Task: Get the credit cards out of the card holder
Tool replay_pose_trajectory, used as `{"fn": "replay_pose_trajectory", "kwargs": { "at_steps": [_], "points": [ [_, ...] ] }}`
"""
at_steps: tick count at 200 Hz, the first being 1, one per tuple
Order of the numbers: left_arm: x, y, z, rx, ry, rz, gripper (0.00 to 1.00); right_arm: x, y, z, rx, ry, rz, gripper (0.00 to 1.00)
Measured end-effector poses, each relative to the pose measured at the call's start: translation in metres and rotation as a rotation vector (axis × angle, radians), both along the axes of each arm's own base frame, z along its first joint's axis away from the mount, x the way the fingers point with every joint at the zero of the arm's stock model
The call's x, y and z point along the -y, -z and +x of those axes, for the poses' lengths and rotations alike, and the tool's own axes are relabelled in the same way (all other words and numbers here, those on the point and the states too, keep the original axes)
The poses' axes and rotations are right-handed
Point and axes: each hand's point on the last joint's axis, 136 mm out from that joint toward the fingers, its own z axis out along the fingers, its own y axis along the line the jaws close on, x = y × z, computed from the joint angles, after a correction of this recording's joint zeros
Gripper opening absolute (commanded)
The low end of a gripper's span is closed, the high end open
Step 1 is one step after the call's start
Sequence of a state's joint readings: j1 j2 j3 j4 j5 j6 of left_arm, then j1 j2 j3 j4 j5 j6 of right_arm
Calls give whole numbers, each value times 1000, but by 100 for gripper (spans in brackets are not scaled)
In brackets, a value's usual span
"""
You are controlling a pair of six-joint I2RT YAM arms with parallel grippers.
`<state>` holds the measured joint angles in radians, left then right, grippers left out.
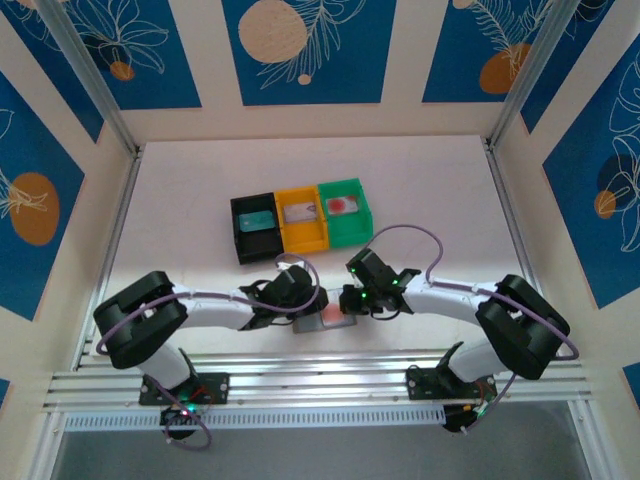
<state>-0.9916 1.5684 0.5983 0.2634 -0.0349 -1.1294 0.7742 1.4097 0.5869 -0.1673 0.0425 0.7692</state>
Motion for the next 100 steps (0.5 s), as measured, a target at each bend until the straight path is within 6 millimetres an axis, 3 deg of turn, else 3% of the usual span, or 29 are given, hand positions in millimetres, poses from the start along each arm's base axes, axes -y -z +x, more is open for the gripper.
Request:
{"fn": "replay_pose_trajectory", "kwargs": {
  "at_steps": [100],
  "points": [
    [-6,5,2,11,-35,-3,21,-7,2,2,-16,-7,35,3]
  ]
}}
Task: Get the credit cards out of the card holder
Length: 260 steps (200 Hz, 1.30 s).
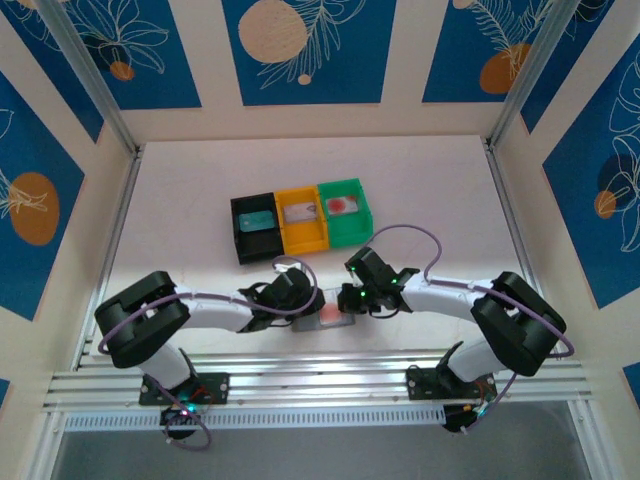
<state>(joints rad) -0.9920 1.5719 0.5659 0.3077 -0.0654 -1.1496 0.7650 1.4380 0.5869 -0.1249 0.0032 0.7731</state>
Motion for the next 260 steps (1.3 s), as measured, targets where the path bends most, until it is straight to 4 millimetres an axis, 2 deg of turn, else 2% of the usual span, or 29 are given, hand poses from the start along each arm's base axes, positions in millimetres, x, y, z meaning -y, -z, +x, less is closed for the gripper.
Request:
{"fn": "replay_pose_trajectory", "kwargs": {
  "at_steps": [25,108,174,260],
  "points": [
    [-3,1,0,3,-11,5,14,-1,0,0,0,-1,5,3],
    [-6,1,1,12,-30,-6,0,-2,0,1,-4,3,11,3],
    [-6,-1,0,17,-33,-10,0,-2,0,1,-3,3,11,2],
    [-6,-17,-3,41,-25,-47,0,0,-2,1,-9,10,31,2]
  ]
}}
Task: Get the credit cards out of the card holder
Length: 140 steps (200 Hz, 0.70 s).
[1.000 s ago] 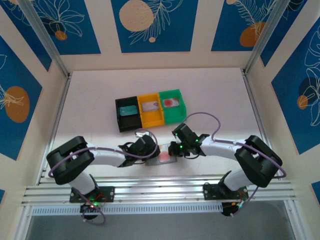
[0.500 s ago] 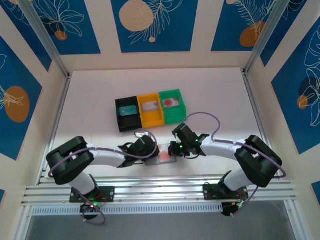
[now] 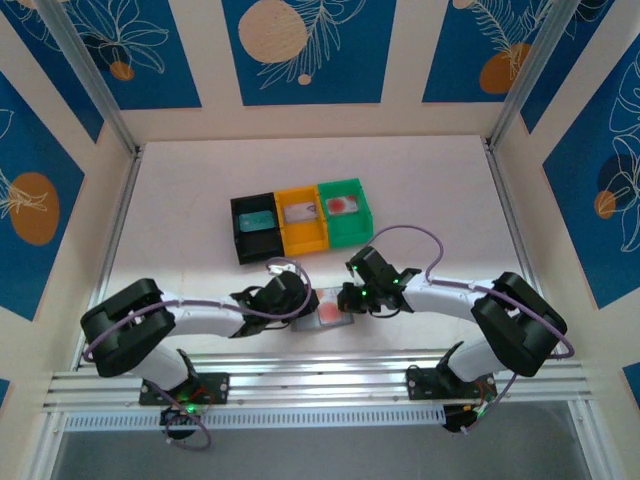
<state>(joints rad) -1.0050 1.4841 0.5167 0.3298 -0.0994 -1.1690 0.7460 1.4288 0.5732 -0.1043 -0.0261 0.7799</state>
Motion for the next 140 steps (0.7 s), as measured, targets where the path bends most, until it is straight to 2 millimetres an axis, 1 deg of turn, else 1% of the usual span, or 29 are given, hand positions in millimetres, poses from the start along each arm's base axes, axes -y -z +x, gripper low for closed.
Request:
{"fn": "replay_pose_trajectory", "kwargs": {
  "at_steps": [81,140],
  "points": [
    [2,-12,-1,19,6,-29,0,5,-1,0,2,9,0,1],
    [3,-16,-1,37,18,-32,0,12,0,-2,-8,21,-9,1]
  ]
}}
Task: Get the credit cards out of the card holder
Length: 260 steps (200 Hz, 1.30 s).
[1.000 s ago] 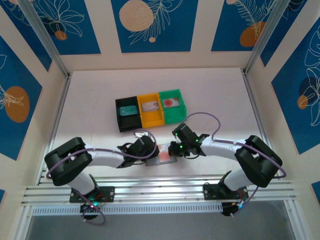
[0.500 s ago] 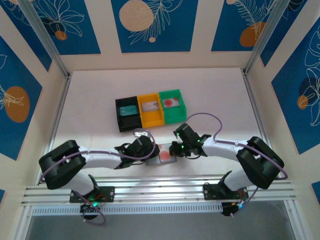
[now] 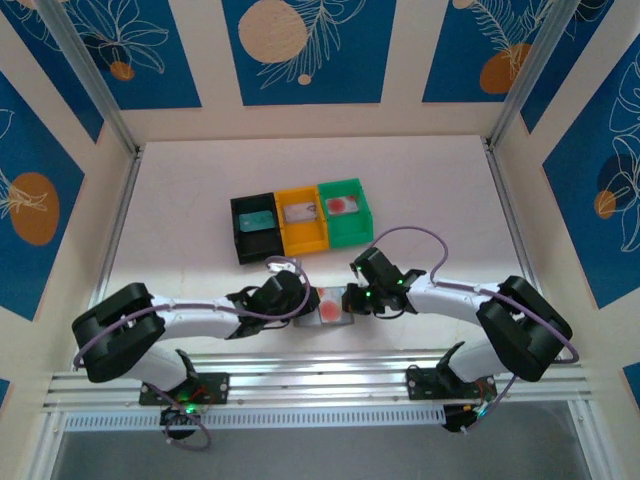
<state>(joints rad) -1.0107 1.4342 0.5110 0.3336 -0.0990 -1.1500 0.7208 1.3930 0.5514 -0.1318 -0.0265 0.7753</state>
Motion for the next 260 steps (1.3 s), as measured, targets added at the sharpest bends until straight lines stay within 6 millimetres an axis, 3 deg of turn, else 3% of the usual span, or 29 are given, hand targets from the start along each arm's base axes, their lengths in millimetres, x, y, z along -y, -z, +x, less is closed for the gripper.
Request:
{"fn": "replay_pose_trajectory", "kwargs": {
  "at_steps": [138,260],
  "points": [
    [-3,-13,-2,37,15,-22,0,10,-2,-5,-2,-6,-18,0],
    [-7,-38,-2,97,24,-45,0,14,-14,-4,37,-10,3,0]
  ]
}}
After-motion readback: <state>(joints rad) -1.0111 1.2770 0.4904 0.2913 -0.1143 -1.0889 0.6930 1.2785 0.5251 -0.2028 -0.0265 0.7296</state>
